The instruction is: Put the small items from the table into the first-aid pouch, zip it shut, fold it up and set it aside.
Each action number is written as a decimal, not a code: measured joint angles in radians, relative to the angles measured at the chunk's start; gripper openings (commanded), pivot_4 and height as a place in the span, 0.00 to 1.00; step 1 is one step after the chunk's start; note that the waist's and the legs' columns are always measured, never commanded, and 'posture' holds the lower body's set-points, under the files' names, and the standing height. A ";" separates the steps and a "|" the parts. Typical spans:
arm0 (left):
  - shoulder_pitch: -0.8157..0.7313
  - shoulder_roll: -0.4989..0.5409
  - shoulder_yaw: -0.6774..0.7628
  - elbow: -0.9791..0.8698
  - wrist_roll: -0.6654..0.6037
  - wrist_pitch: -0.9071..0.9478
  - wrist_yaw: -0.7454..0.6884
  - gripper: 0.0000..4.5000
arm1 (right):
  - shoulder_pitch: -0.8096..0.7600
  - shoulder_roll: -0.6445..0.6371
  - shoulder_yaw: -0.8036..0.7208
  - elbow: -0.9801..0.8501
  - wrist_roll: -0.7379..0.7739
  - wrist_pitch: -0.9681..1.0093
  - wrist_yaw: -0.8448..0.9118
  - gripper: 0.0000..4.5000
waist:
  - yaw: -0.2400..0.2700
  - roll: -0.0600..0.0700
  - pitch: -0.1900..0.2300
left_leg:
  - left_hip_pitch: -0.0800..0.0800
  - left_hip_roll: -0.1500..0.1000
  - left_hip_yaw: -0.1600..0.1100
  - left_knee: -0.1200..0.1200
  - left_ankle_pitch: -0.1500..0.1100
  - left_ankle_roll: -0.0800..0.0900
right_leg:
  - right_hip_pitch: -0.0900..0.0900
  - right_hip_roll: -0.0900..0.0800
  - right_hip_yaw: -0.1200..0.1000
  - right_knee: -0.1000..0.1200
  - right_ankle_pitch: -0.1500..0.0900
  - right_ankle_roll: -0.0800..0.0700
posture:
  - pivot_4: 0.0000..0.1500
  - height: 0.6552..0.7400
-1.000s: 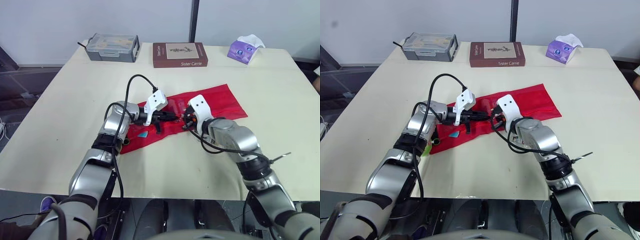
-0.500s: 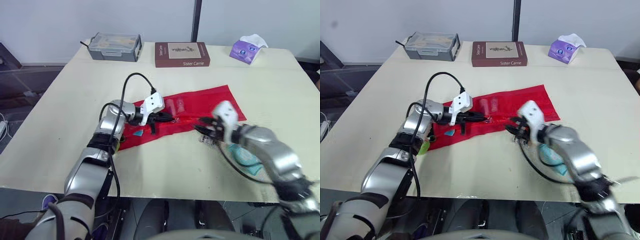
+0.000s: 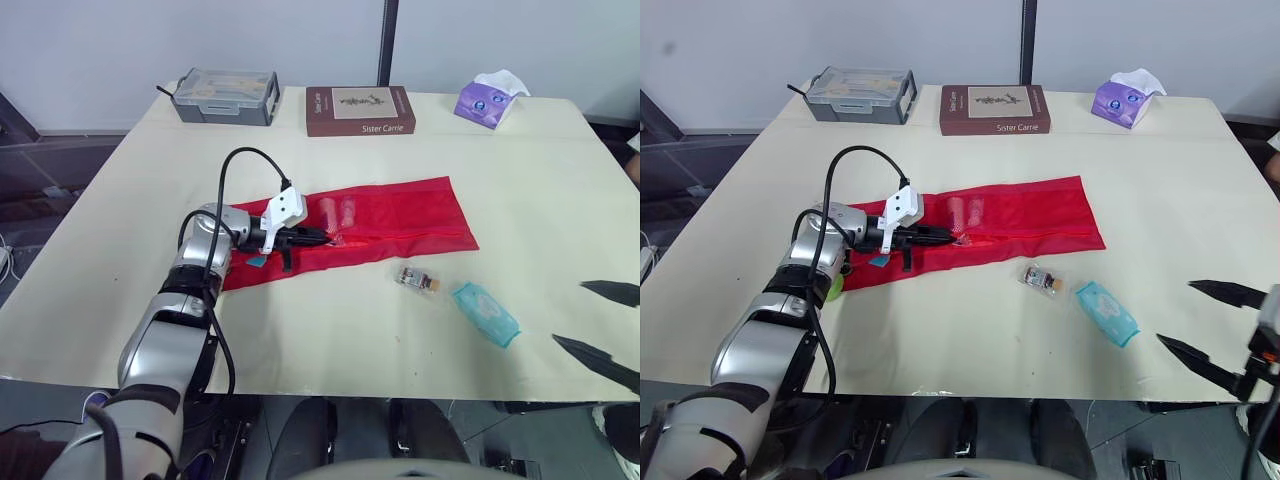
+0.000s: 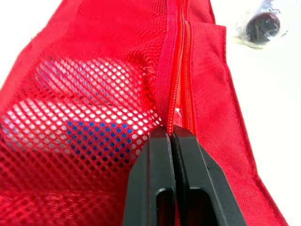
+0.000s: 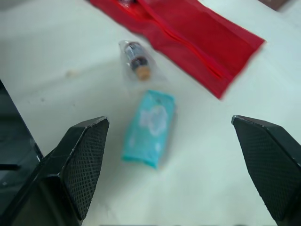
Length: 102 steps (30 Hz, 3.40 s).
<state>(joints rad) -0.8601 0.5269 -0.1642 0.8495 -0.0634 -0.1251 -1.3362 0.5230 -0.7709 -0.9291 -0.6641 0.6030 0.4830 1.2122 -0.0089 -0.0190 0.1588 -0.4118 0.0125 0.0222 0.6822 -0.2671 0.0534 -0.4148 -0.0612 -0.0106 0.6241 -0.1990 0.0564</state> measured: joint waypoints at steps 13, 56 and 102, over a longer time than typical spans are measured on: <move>-0.115 0.036 -0.003 0.204 0.038 -0.295 -0.181 0.00 | 0.004 -0.010 -0.031 -0.079 0.140 -0.006 -0.050 0.99 | 0.024 0.000 0.000 | -0.001 -0.001 0.000 0.000 0.000 0.000 | 0.000 -0.001 0.000 -0.001 -0.001 -0.005 | 1.00 1.00; 0.241 -0.026 -0.199 -0.828 0.206 0.618 0.563 0.12 | -0.181 -0.131 0.090 -0.201 0.504 0.037 -0.349 1.00 | 0.027 -0.001 0.000 | 0.000 -0.001 -0.001 0.001 0.000 0.000 | 0.002 -0.002 0.000 0.000 -0.001 -0.005 | 1.00 1.00; 0.094 -0.054 -0.120 -0.434 0.138 0.346 0.377 0.00 | -0.852 -0.145 1.283 0.109 -0.221 0.351 -0.586 0.71 | 0.025 -0.002 -0.002 | -0.002 -0.004 -0.001 0.004 0.000 0.000 | 0.000 -0.003 -0.001 0.001 0.002 -0.001 | 1.00 1.00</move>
<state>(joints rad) -0.7660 0.4725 -0.2844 0.4152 0.0751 0.2212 -0.9591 -0.3294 -0.9158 0.3538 -0.5547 0.3816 0.8336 0.6266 0.0158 -0.0208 0.1566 -0.4140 0.0085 0.0216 0.6860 -0.2671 0.0538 -0.4149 -0.0638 -0.0112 0.6249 -0.1974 0.0550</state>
